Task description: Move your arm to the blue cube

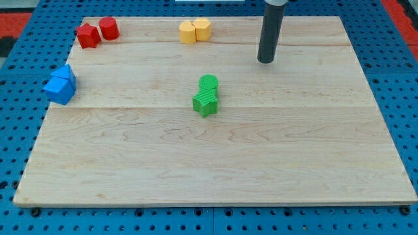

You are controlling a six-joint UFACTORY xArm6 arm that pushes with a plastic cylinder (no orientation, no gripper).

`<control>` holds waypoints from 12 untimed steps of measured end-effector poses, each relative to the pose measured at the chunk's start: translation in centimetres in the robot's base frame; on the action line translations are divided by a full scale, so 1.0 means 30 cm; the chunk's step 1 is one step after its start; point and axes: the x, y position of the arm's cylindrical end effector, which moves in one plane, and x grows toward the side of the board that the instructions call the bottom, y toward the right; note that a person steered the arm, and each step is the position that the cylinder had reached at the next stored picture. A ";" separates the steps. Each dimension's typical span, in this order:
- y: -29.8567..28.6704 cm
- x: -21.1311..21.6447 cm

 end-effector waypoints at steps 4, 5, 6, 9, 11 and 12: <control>-0.082 -0.030; -0.075 -0.030; -0.075 -0.030; -0.020 -0.023; 0.068 0.350; 0.069 0.550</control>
